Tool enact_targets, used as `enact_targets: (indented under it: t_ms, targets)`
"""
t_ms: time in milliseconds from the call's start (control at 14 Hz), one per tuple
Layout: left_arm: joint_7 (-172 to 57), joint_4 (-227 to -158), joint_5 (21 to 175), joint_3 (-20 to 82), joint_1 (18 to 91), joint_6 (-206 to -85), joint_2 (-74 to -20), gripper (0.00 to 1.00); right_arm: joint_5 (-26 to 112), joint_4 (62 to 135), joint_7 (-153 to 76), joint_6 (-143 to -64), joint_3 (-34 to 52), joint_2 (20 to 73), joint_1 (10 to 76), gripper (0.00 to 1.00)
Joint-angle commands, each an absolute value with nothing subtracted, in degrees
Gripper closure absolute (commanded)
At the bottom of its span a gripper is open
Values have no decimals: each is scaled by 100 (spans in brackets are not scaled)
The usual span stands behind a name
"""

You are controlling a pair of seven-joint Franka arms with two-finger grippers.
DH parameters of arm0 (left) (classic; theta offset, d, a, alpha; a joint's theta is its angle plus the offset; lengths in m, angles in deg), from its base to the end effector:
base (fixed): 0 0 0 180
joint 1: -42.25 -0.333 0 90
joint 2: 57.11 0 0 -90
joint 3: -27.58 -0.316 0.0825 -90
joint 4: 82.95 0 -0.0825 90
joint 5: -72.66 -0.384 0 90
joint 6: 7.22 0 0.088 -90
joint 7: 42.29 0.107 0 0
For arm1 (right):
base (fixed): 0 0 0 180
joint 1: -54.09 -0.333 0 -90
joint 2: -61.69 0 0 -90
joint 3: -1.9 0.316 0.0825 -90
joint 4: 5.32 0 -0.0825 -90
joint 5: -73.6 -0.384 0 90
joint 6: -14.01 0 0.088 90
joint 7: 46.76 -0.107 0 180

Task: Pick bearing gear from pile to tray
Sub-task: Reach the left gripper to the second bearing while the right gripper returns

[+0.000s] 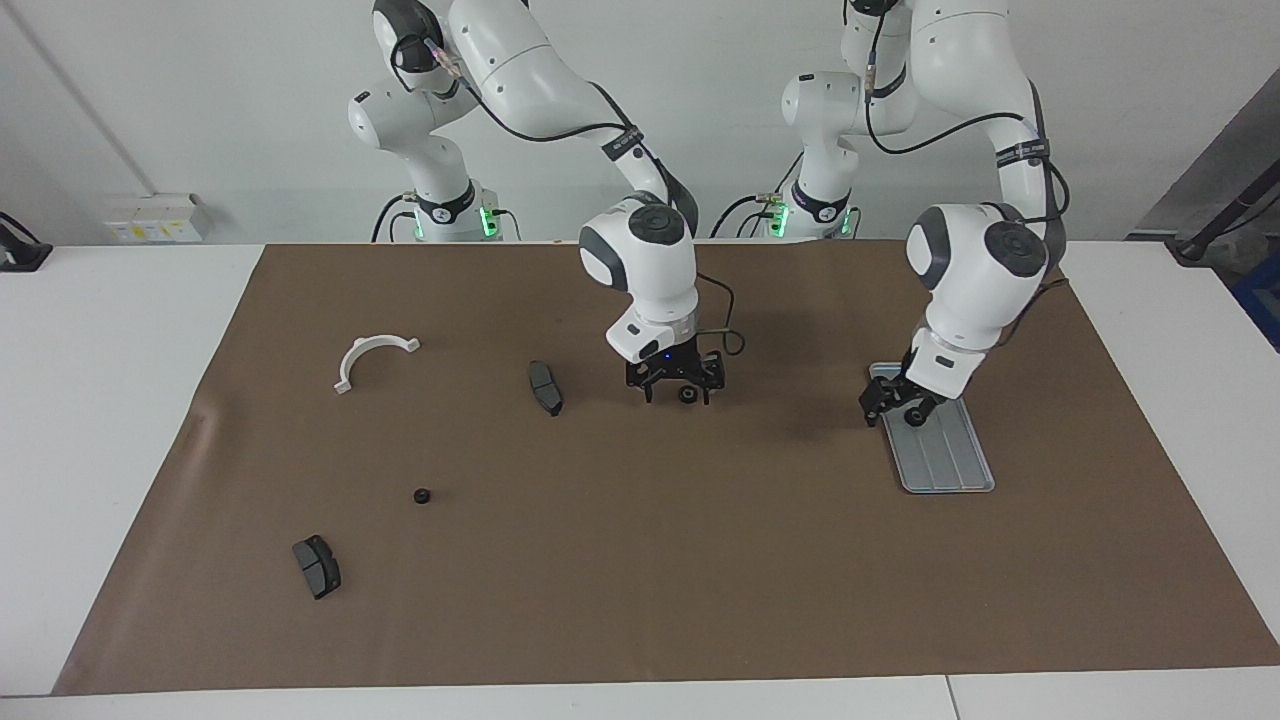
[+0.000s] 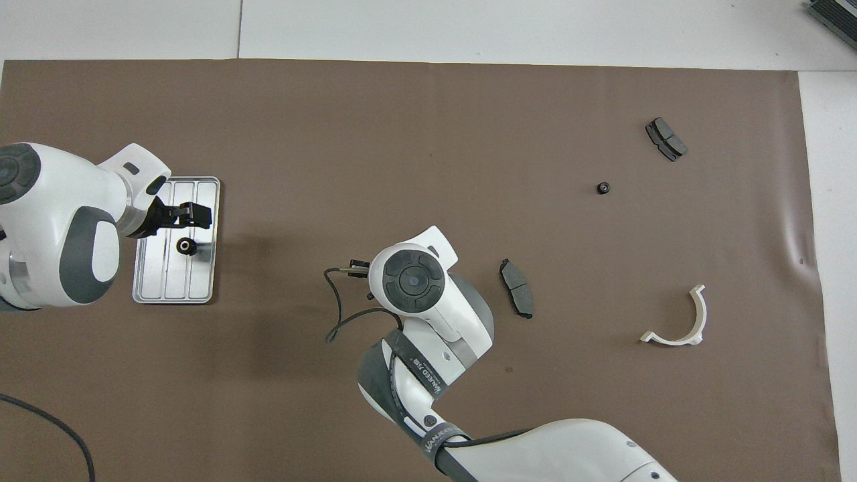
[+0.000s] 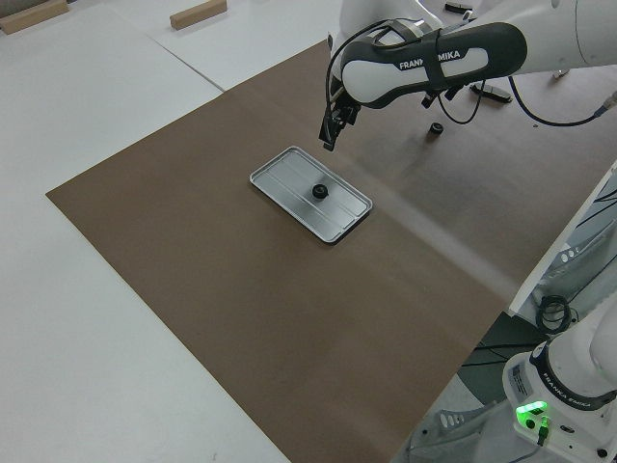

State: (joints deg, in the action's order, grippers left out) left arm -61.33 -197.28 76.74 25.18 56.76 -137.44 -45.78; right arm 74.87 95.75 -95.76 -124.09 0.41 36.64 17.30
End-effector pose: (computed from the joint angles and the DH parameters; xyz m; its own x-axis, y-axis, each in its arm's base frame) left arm 0.5854 -0.1282 0.3703 0.9846 0.1647 0.0582 0.1604 -0.9844 0.0726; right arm 0.5505 0.3917 0.3383 0.9611 -0.2267 0.1579 -0.2060 -0.9688 -0.1375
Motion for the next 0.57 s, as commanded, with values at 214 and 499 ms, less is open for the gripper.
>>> enact_targets:
  t_ms: [214,499]
  targets:
    - [-7260,-19668,7671,2406,7307,-14002,-4411,0,7615,9602,-7327,-11450,120,4446,3191,0]
    - [-7956,-19457,7284,2424,7951,-14327,-3875,5,7536,9584,-5638,-11440,147,4350,4247,0]
